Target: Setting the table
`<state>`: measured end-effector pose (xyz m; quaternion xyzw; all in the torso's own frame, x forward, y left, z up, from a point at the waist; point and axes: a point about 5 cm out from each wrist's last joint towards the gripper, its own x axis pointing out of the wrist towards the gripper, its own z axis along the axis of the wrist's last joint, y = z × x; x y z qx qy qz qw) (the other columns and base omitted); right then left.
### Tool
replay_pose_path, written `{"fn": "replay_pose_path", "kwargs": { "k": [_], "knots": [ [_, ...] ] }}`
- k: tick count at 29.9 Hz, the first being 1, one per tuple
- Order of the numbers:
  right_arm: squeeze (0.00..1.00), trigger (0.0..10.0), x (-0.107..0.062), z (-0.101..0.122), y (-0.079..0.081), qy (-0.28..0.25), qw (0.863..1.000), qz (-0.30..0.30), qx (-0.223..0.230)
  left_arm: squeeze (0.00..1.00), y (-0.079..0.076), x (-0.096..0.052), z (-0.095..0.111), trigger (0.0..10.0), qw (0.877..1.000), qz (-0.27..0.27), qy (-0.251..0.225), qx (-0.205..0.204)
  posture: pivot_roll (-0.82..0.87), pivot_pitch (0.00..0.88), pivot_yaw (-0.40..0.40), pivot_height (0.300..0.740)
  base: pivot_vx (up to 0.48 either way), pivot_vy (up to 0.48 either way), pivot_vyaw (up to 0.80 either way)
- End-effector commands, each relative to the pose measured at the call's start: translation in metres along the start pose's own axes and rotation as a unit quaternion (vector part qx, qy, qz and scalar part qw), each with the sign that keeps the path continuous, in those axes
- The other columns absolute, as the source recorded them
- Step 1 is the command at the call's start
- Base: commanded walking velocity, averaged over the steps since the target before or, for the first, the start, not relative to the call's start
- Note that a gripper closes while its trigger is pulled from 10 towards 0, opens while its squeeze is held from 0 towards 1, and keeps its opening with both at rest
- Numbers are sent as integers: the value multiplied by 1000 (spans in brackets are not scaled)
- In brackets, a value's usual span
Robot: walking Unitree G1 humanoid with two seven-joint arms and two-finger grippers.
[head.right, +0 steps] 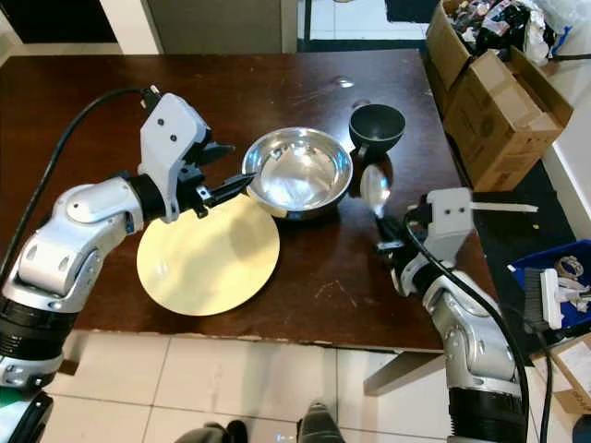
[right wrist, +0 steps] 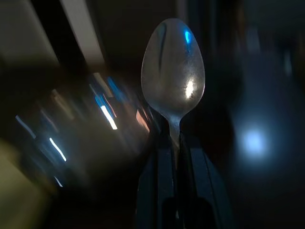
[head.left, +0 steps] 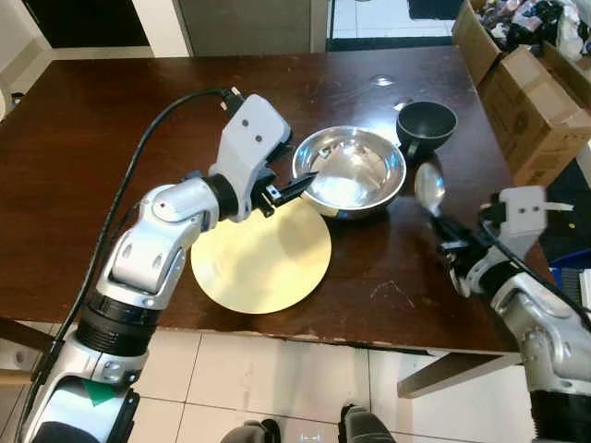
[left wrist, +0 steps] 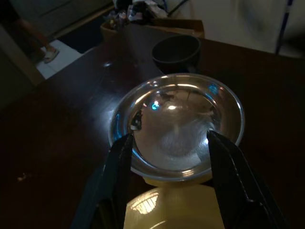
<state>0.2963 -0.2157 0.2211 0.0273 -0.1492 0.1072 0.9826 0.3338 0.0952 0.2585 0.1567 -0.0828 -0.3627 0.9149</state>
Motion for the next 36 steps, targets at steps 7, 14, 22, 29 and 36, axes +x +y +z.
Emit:
{"fn": "replay_pose_path", "kwargs": {
  "k": [7, 14, 22, 29, 36],
  "knots": [
    [0, 10000, 7, 51, 34, -102, 993, -23, -52, 0, 11, 0, -2, 10000, 998, 54, -9, -16, -220, 31, 125, 740, 0, 0, 0],
    [0, 10000, 4, 55, 39, -114, 992, -38, -46, 0, 14, 2, -3, 10000, 996, 84, -13, -24, -229, 20, 124, 740, 0, 0, 0],
    [0, 10000, 3, 56, 30, -115, 989, -80, -44, 0, 22, -4, -11, 10000, 989, 140, -12, -47, -236, 21, 118, 740, 0, 0, 0],
    [0, 10000, 6, 50, 29, -106, 989, -98, -32, 0, 22, -10, -18, 10000, 984, 166, -9, -61, -235, 23, 112, 740, 0, 0, 0],
    [0, 10000, 10, 49, 29, -100, 989, -103, -16, 0, 20, -6, -21, 10000, 980, 185, -8, -72, -230, 22, 102, 740, 0, 0, 0]
  ]
}}
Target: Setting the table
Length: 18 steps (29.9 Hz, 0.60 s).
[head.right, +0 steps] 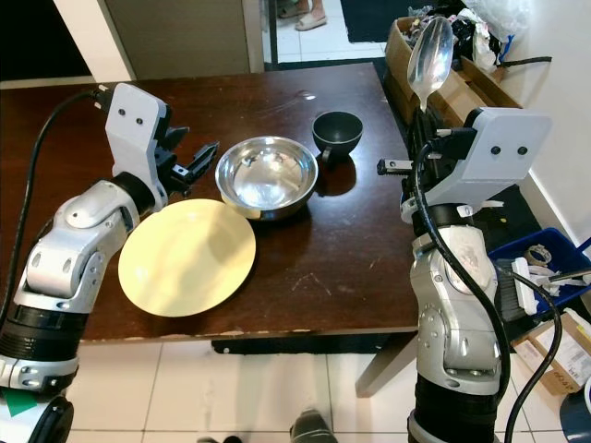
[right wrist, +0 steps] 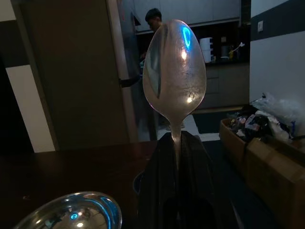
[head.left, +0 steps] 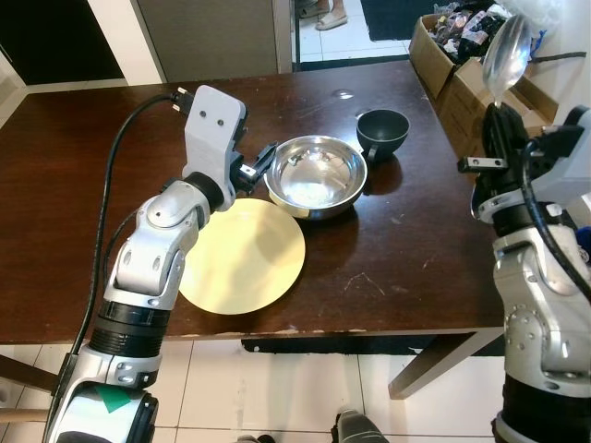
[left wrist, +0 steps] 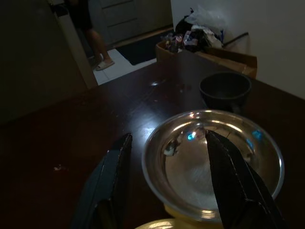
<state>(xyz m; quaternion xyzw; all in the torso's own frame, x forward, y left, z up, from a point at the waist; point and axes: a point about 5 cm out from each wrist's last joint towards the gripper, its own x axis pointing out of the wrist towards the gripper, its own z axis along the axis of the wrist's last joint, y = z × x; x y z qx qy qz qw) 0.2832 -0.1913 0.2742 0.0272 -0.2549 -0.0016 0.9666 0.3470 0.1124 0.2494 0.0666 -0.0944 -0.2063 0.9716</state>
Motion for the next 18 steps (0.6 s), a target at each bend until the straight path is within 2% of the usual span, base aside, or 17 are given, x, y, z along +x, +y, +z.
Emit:
{"fn": "replay_pose_path", "kwargs": {
  "k": [1, 4, 9, 13, 18],
  "knots": [
    [0, 10000, 0, -6, 0, 17, 999, -11, 31, 0, 3, -2, -4, 10000, 1000, 13, 4, 1, -228, 21, 97, 740, 0, 0, 0],
    [0, 10000, 0, -10, -2, 29, 997, -21, 63, 0, -3, -1, -8, 10000, 1000, 12, 5, -1, -230, 20, 92, 740, 0, 0, 0],
    [0, 10000, 0, -12, -2, 35, 997, -20, 72, 0, -7, 1, -9, 10000, 1000, 15, 2, -14, -233, 23, 89, 740, 0, 0, 0],
    [0, 10000, -3, -21, 13, 64, 993, 47, 85, 0, -5, -2, -9, 10000, 1000, 28, 0, -8, -226, 19, 67, 740, -431, 0, 0],
    [0, 10000, -4, -25, 25, 81, 987, 95, 101, 0, 0, -8, -11, 10000, 999, 51, 1, -10, -206, 23, 29, 740, -480, 0, 0]
  ]
}}
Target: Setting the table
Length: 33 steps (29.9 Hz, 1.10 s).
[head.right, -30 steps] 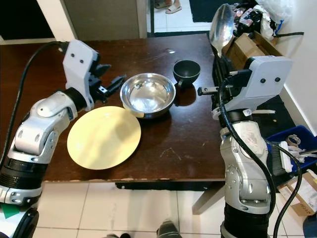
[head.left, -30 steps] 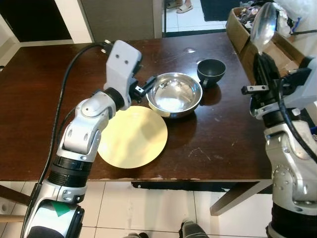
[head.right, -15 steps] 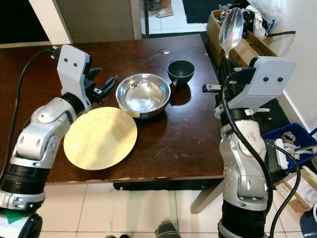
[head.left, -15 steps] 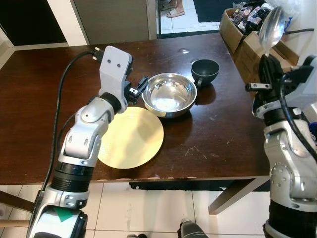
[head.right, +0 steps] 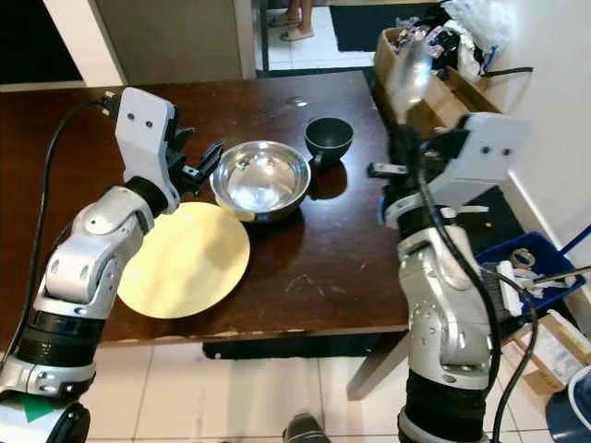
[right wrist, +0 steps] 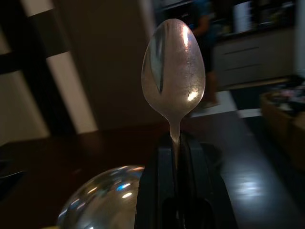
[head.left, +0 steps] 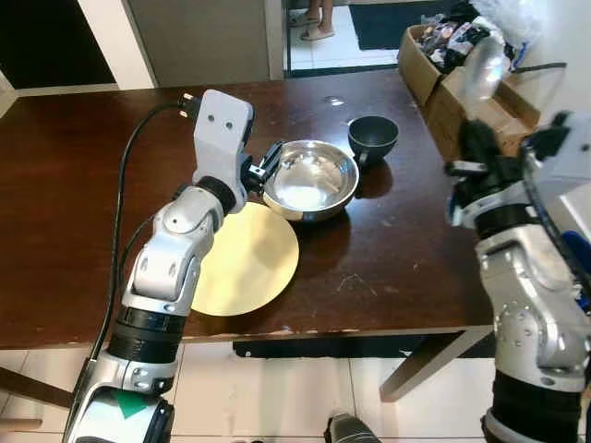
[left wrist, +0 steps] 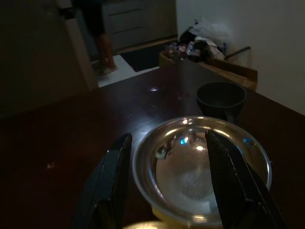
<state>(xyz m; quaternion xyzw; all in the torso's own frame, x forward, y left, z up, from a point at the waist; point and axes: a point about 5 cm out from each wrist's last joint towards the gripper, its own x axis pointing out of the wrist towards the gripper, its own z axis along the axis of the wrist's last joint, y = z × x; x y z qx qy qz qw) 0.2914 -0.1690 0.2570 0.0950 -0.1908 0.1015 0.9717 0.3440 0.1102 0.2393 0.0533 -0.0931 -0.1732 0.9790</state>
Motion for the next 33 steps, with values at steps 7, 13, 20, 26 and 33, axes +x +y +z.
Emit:
{"fn": "replay_pose_path", "kwargs": {
  "k": [7, 13, 20, 26, 33],
  "knots": [
    [0, 10000, 6, -8, 12, 17, 999, 43, 22, 0, 12, -12, -4, 10000, 999, 36, 2, 0, -189, 25, 25, 740, -480, 0, 0],
    [0, 10000, 8, -7, 13, 13, 999, 45, 28, 0, 12, -10, -2, 10000, 999, 37, 2, 5, -190, 30, 35, 740, -480, 0, 0],
    [0, 10000, 7, -7, 10, 10, 999, 38, 29, 0, 10, -9, -1, 10000, 999, 32, 2, 6, -200, 41, 56, 740, -480, 0, 0],
    [0, 10000, 5, -6, 9, 8, 999, 33, 29, 0, 7, -6, 0, 10000, 1000, 25, 2, 5, -206, 46, 66, 740, -480, 0, 0],
    [0, 10000, 5, -5, 7, 6, 999, 28, 31, 0, 7, -5, -1, 10000, 1000, 22, 4, -1, -215, 44, 69, 740, -480, 0, 0]
  ]
}}
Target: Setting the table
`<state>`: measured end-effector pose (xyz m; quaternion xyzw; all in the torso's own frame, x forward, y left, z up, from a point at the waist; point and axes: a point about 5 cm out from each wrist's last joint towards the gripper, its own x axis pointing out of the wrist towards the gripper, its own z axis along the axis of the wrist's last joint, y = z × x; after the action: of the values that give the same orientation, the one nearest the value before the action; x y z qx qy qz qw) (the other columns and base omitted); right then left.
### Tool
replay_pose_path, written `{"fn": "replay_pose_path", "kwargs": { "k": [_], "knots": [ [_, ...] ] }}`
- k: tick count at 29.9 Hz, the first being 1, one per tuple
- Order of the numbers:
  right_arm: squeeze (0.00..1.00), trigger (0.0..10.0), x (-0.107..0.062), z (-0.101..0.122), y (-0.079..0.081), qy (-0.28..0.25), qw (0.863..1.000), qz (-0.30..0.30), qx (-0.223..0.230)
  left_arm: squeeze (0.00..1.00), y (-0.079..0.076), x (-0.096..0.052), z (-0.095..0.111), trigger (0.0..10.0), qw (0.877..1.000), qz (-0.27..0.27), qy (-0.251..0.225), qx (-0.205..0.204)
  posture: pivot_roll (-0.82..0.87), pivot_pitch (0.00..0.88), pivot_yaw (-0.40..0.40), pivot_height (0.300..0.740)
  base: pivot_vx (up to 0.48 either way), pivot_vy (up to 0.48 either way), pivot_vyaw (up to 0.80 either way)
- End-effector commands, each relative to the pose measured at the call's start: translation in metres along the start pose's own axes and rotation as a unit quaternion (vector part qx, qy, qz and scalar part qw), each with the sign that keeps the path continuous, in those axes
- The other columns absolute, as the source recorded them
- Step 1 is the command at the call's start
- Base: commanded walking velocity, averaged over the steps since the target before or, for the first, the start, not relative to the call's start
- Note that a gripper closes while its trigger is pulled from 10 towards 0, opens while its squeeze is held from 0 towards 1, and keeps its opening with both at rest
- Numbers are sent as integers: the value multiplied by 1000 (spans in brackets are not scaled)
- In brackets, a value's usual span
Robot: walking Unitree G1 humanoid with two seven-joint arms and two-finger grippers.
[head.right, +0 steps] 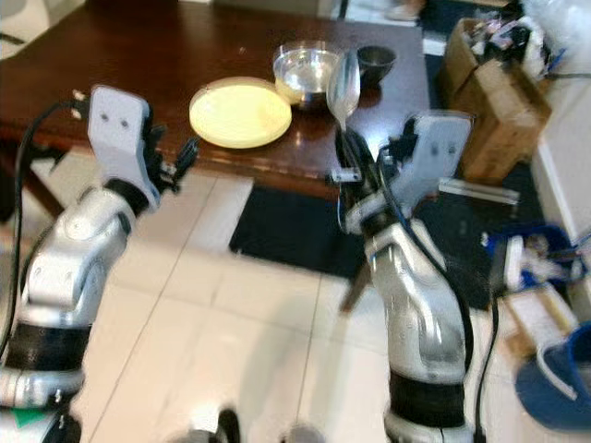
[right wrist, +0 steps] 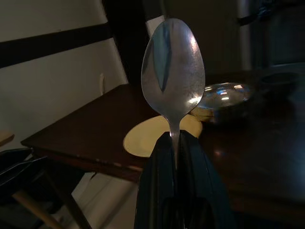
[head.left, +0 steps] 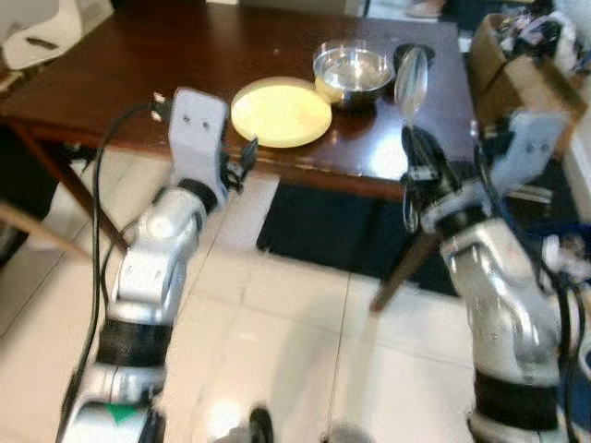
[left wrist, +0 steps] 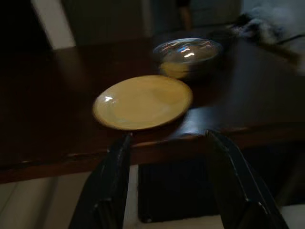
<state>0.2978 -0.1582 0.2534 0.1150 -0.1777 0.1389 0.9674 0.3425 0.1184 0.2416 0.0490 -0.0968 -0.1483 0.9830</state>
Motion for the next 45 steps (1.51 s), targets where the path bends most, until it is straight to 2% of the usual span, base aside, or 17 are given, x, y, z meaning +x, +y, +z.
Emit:
{"fn": "replay_pose_path", "kwargs": {
  "k": [1, 11, 13, 22, 25, 35, 45],
  "knots": [
    [0, 10000, -1, 3, -1, -9, 1000, -4, 3, 0, -1, 0, -3, 10000, 1000, -3, 7, 0, -213, 44, 69, 740, -480, 0, 0],
    [0, 10000, -1, 4, -2, -11, 1000, -7, 7, 0, 0, 1, -2, 10000, 1000, -4, 6, 2, -212, 42, 73, 740, -417, 0, 0],
    [0, 10000, -2, 4, -3, -11, 1000, -9, 8, 0, -2, 1, -1, 10000, 1000, -10, 8, -13, -212, 42, 73, 740, 0, 0, 0],
    [0, 10000, -2, 5, -5, -14, 1000, -15, 15, 0, -2, 5, 0, 10000, 1000, -7, 6, 6, -216, 42, 75, 740, 0, 0, 0],
    [0, 10000, -2, 4, -4, -13, 1000, -14, 15, 12, -1, 6, 0, 10000, 1000, 4, 5, 18, -216, 42, 75, 740, 412, 0, 0],
    [0, 10000, -2, 4, -4, -11, 1000, -11, -1, 8, 0, 6, 0, 10000, 1000, 7, 3, 14, -214, 43, 74, 740, 480, 0, 0],
    [0, 10000, 0, 4, -2, -8, 1000, -3, -30, 8, 1, 6, 0, 10000, 1000, 12, 1, 15, -211, 41, 68, 740, 480, 0, 763]
  ]
}}
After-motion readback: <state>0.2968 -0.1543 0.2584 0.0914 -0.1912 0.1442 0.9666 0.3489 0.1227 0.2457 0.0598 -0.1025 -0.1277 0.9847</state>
